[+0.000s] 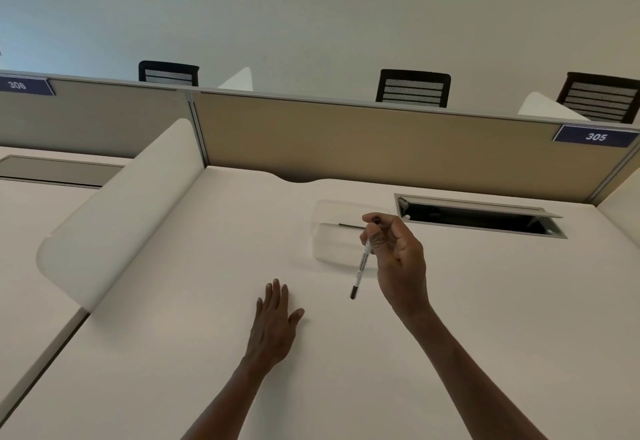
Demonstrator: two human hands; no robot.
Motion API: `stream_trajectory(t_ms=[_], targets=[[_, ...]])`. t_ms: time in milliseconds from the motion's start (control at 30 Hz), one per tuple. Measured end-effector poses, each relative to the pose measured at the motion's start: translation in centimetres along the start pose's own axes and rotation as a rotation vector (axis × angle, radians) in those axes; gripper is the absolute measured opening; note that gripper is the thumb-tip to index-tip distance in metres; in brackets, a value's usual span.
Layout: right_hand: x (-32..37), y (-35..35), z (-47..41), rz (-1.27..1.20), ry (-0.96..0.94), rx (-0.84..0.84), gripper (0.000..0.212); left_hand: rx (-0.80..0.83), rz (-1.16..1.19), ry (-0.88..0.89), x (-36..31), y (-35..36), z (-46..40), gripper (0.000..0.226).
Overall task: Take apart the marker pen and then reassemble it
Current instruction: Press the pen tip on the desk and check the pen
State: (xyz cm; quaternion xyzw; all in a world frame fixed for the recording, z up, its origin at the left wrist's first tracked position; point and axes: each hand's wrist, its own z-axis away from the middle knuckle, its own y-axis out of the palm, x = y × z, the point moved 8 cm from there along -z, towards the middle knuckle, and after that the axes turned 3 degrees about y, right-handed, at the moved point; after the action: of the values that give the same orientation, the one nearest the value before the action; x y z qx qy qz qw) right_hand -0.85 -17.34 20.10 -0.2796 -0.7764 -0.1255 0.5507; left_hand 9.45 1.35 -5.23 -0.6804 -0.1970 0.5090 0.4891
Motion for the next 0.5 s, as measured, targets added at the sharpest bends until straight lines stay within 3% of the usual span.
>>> stream_trajectory(t_ms=[67, 133, 500], targets=[[0.5, 0.1, 0.1, -0.037, -0.002, 0.024, 0.016, 0.007, -0.059, 0.001, 0.5, 0.8, 0.2, 0.103], [1.0, 0.3, 0.1, -0.086, 0.02, 0.057, 0.017, 0.001, -0.095, 0.001, 0.5, 1.0, 0.3, 0.105], [0.5, 1.6, -0.2, -0.257, 0.179, 0.094, 0.04, 0.023, -0.158, -0.019, 0.5, 1.0, 0.3, 0.085]])
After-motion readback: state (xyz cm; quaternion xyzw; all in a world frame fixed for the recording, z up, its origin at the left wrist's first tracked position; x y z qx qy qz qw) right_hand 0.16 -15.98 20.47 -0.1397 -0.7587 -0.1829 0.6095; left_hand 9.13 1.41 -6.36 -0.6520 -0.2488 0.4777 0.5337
